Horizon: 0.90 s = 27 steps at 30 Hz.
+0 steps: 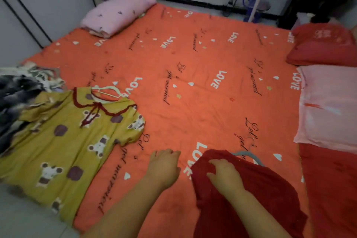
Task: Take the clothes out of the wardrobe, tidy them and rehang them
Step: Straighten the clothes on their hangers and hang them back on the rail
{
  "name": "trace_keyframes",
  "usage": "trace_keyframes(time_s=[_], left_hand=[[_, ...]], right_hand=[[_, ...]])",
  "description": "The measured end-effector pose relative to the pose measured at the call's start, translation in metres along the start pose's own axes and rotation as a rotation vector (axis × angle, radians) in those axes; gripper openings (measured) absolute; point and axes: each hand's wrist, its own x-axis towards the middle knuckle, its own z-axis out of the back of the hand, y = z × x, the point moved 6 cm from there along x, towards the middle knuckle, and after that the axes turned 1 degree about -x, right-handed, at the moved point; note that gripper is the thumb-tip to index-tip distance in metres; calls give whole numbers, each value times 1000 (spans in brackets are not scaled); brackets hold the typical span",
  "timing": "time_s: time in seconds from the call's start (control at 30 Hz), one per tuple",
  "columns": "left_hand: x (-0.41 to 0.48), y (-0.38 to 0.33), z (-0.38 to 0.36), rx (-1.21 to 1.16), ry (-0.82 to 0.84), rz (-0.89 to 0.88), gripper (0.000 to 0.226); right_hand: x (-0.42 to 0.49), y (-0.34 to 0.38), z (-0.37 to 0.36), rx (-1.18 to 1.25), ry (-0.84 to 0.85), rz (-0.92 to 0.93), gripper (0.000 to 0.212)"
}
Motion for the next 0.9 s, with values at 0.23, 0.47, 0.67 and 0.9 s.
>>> trace_keyframes(time_s=[0.23,0.47,0.67,0.9], left_hand=[[-120,181,61,-59,-142,134,45],[-241,365,79,-89,-174,342,43],[-298,471,89,-107,-191,494,48],[-304,560,108,-93,-180,574,44]], right_hand=[[-47,200,-10,-93,-4,199,47],[-90,397,-60,-146,34,397,45],[-101,509,-96,-220,72,505,50],[-69,614,-126,-232,105,586,46]])
